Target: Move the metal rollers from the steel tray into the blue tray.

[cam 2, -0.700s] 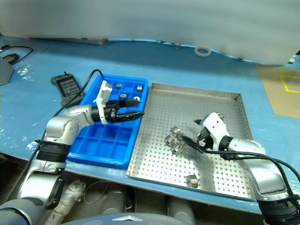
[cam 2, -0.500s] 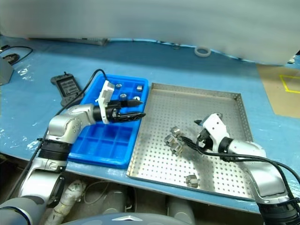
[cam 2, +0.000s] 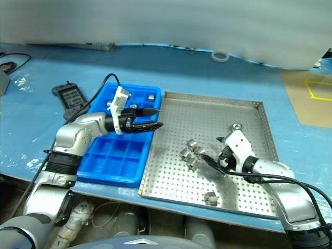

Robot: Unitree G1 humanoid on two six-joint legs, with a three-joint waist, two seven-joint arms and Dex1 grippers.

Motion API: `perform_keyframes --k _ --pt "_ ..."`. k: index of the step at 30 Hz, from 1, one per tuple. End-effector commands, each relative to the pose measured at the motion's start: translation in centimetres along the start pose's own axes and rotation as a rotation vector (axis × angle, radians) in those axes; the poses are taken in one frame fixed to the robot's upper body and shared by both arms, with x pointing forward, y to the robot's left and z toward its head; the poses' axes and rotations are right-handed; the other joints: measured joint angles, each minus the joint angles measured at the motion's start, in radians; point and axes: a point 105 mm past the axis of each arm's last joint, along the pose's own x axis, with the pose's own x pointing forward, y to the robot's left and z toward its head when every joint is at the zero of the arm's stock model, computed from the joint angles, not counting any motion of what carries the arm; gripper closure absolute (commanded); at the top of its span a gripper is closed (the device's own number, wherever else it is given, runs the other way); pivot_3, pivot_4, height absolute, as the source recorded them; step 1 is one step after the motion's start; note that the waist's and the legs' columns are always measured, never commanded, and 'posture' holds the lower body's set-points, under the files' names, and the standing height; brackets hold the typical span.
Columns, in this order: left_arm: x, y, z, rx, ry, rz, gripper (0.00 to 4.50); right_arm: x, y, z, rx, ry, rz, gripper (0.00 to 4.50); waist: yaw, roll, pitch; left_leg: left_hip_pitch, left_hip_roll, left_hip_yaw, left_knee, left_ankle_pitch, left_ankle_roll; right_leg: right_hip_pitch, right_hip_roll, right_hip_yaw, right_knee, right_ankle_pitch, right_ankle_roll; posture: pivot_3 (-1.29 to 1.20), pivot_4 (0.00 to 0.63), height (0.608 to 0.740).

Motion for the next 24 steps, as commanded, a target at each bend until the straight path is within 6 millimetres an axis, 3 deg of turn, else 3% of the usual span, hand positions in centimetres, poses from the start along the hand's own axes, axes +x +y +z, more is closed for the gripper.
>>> perform_keyframes --k 1,12,24 --pt "-0.1 -0.5 0.6 0.029 -0.009 -0.005 0.03 -0.3 -0.5 0.7 -0.02 -0.025 -0.017 0.0 0.001 0.0 0.0 0.0 0.0 0.0 0.0 0.0 0.0 0.0 0.0 0.0 0.0 0.0 0.0 -0.21 0.15 0.74" --pt "-0.7 -0.7 0.2 0.006 -0.02 0.017 0.03 0.4 0.4 0.6 -0.004 -0.025 0.035 0.0 0.002 0.0 0.0 0.0 0.0 0.0 0.0 0.0 0.0 0.0 0.0 0.0 0.0 0.0 0.0 -0.19 0.15 0.74" --pt "-0.3 -0.3 0.3 0.016 -0.038 0.026 0.03 0.5 -0.9 -0.7 0.003 -0.005 0.0 0.0 0.001 0.0 0.0 0.0 0.0 0.0 -0.001 0.0 0.0 0.0 0.0 0.0 0.0 0.0 0.0 -0.19 0.15 0.74"
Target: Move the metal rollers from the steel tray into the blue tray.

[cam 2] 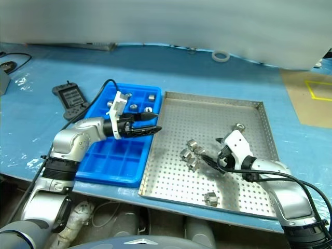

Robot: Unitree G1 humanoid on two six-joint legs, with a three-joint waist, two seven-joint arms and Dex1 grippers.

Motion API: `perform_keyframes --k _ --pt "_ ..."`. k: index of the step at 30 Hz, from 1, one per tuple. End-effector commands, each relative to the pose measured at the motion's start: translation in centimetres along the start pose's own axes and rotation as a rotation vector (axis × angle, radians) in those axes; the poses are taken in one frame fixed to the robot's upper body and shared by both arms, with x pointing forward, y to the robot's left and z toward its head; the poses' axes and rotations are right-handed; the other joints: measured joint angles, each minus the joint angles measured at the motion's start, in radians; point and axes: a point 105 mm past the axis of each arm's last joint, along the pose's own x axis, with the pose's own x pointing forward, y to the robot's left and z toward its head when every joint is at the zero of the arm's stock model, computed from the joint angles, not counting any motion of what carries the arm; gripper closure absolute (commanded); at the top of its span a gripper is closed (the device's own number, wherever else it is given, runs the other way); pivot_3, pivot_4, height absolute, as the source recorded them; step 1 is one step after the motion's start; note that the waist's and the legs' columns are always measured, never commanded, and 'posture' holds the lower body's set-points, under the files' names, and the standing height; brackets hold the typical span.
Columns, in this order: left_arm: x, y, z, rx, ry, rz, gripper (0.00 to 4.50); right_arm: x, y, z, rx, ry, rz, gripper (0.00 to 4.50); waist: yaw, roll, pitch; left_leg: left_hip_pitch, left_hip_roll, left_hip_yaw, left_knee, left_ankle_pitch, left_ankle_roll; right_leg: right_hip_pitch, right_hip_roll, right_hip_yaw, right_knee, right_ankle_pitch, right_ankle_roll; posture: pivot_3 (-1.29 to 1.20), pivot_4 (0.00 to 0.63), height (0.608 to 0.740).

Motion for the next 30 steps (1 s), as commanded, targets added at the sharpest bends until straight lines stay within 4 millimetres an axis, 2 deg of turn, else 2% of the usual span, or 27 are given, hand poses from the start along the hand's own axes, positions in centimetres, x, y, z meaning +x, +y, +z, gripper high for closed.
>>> perform_keyframes --k 1,4,9,23,30 --pt "0.1 -0.3 1.2 0.043 -0.041 -0.011 0.03 0.0 -0.7 0.6 -0.011 -0.035 -0.019 0.0 0.0 0.0 0.0 0.0 0.0 0.0 0.0 0.0 0.0 0.0 0.0 0.0 0.0 0.0 0.0 -0.19 0.15 0.74" --pt "0.3 -0.3 1.2 0.044 -0.041 -0.016 0.03 -0.1 -1.2 0.2 -0.006 -0.031 -0.033 0.0 0.0 0.0 0.0 0.0 0.0 0.0 0.0 0.0 0.0 0.0 0.0 0.0 0.0 0.0 0.0 -0.19 0.15 0.74" --pt "0.1 -0.1 1.2 0.043 -0.045 -0.008 0.03 -0.1 -0.8 0.5 -0.009 -0.049 -0.011 0.0 0.0 0.0 0.0 0.0 0.0 0.0 0.0 0.0 0.0 0.0 0.0 0.0 0.0 0.0 0.0 -0.19 0.15 0.74" --pt "0.0 0.0 1.0 0.041 -0.048 0.006 0.03 0.6 -0.2 2.8 -0.003 -0.122 0.053 0.0 0.0 0.0 0.0 0.0 0.0 0.0 0.0 0.0 0.0 0.0 0.0 0.0 0.0 0.0 0.0 -0.17 0.15 0.74" --pt "0.0 -0.1 1.0 0.042 -0.044 0.007 0.03 2.0 0.3 2.2 0.01 -0.083 0.062 0.0 0.0 0.0 0.0 0.0 0.0 0.0 0.0 0.0 0.0 0.0 0.0 0.0 0.0 0.0 0.0 -0.17 0.15 0.74"
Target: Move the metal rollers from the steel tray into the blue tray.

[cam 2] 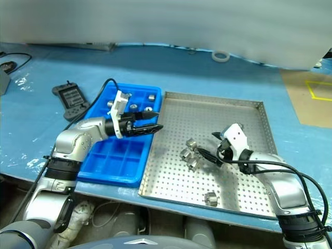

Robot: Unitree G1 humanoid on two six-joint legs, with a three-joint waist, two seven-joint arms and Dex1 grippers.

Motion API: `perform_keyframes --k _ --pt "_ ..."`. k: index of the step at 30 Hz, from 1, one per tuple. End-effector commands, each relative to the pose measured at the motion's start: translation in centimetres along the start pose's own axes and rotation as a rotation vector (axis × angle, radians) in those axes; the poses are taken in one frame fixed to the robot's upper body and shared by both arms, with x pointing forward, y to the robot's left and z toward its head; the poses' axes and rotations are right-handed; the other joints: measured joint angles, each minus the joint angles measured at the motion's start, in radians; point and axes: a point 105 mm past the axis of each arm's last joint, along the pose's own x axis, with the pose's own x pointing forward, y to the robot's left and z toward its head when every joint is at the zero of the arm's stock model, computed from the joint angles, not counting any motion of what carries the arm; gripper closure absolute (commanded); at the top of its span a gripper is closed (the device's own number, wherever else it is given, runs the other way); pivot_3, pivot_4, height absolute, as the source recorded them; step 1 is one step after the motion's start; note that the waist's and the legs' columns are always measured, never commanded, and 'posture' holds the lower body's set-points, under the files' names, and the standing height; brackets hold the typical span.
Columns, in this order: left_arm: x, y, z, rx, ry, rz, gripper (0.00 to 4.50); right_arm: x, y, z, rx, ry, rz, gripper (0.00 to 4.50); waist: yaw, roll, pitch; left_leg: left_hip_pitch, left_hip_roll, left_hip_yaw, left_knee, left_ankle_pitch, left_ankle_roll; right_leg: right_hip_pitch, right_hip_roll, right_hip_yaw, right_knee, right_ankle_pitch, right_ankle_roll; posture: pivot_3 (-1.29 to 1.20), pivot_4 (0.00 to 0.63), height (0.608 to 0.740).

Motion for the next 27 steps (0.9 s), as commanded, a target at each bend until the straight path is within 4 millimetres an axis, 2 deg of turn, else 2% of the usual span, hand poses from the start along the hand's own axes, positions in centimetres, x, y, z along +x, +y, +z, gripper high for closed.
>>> perform_keyframes --k 1,7,16,19,27 --pt "-0.1 -0.2 0.9 0.03 -0.028 -0.006 0.03 0.5 0.3 0.3 -0.016 0.0 0.004 0.0 0.0 0.0 0.0 0.0 0.0 0.0 0.0 0.0 0.0 0.0 0.0 0.0 0.0 0.0 0.0 -0.17 0.15 0.74" --pt "0.0 -0.3 0.9 0.029 -0.027 -0.008 0.03 0.7 0.6 0.1 0.004 0.007 0.014 0.0 0.002 0.0 0.0 0.0 0.0 0.0 0.0 0.0 0.0 0.0 0.0 0.0 0.0 0.0 0.0 -0.18 0.15 0.74" --pt "0.1 -0.3 0.9 0.033 -0.027 -0.005 0.03 0.0 -0.7 -1.7 0.035 0.047 -0.017 0.0 0.002 0.0 0.0 0.0 0.0 0.0 0.0 0.0 0.0 0.0 0.0 0.0 0.0 0.0 0.0 -0.17 0.15 0.74" --pt "0.1 -0.3 1.0 0.034 -0.027 -0.005 0.0 -0.1 -0.6 -2.2 0.043 0.053 -0.015 0.6 0.001 0.0 0.0 0.0 0.0 0.0 0.0 0.0 0.0 0.0 0.0 0.0 0.0 0.0 0.0 -0.17 0.15 0.74" --pt "0.2 -0.1 1.0 0.036 -0.02 -0.006 0.0 -0.3 -0.3 -2.5 0.051 0.048 -0.003 3.36 0.001 0.0 0.0 0.0 0.0 0.0 0.0 0.0 0.0 0.0 0.0 0.0 0.0 0.0 0.0 -0.19 0.15 0.74"
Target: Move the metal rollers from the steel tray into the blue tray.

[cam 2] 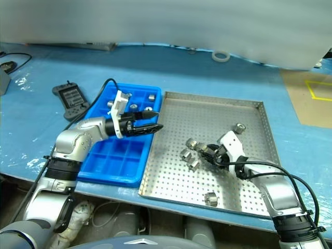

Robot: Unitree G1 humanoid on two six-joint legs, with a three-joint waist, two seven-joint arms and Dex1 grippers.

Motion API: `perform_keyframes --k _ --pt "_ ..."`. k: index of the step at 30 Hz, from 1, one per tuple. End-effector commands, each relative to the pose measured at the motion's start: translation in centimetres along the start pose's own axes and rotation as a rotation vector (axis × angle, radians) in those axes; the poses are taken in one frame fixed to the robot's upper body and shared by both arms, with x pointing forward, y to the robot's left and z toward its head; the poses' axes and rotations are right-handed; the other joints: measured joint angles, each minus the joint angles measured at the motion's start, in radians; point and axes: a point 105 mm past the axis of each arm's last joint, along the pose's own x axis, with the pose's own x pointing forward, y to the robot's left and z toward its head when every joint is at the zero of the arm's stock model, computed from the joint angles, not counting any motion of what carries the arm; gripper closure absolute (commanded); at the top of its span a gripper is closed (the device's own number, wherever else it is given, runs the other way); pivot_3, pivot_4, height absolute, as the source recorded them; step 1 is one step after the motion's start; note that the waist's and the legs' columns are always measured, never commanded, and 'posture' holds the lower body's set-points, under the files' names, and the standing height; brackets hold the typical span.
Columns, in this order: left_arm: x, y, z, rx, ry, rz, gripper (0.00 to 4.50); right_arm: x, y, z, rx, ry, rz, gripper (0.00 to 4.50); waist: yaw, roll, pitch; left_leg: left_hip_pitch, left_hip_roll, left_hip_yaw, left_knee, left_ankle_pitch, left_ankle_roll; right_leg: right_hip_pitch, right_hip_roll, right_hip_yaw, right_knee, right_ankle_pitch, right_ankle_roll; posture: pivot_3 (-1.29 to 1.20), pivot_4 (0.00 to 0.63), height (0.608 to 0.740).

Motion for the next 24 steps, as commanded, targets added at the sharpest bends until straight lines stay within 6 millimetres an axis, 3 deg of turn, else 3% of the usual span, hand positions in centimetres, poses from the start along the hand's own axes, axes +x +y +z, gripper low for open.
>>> perform_keyframes --k 1,2,17,23,24 --pt "0.2 -0.2 1.0 0.035 -0.021 -0.016 0.0 -0.5 -0.4 0.8 -0.02 -0.035 -0.015 3.65 0.0 0.0 0.0 0.0 0.0 0.0 0.0 0.0 0.0 0.0 0.0 0.0 0.0 0.0 0.0 -0.19 0.15 0.74" --pt "0.2 -0.2 1.0 0.036 -0.02 -0.016 0.0 -0.5 -0.5 0.9 -0.017 -0.039 -0.016 3.83 0.0 0.0 0.0 0.0 0.0 0.0 0.0 0.0 0.0 0.0 0.0 0.0 0.0 0.0 0.0 -0.19 0.15 0.74" --pt "0.3 -0.1 1.0 0.036 -0.024 -0.017 0.0 0.3 -0.9 1.2 -0.042 -0.031 -0.044 3.82 -0.001 0.0 0.0 0.0 0.0 0.0 0.0 0.0 0.0 0.0 0.0 0.0 0.0 0.0 0.0 -0.19 0.15 0.74" --pt "0.1 0.0 1.0 0.037 -0.025 -0.01 0.0 -0.6 -1.0 1.0 -0.055 0.005 -0.024 3.82 0.0 0.0 0.0 0.0 0.0 0.0 0.0 0.0 0.0 0.0 0.0 0.0 0.0 0.0 0.0 -0.18 0.15 0.74" --pt "0.2 0.0 1.0 0.038 -0.025 -0.009 0.0 -0.8 -1.2 1.0 -0.054 0.005 -0.032 3.47 0.0 0.0 0.0 0.0 0.0 0.0 0.0 0.0 0.0 0.0 0.0 0.0 0.0 0.0 0.0 -0.18 0.15 0.74"
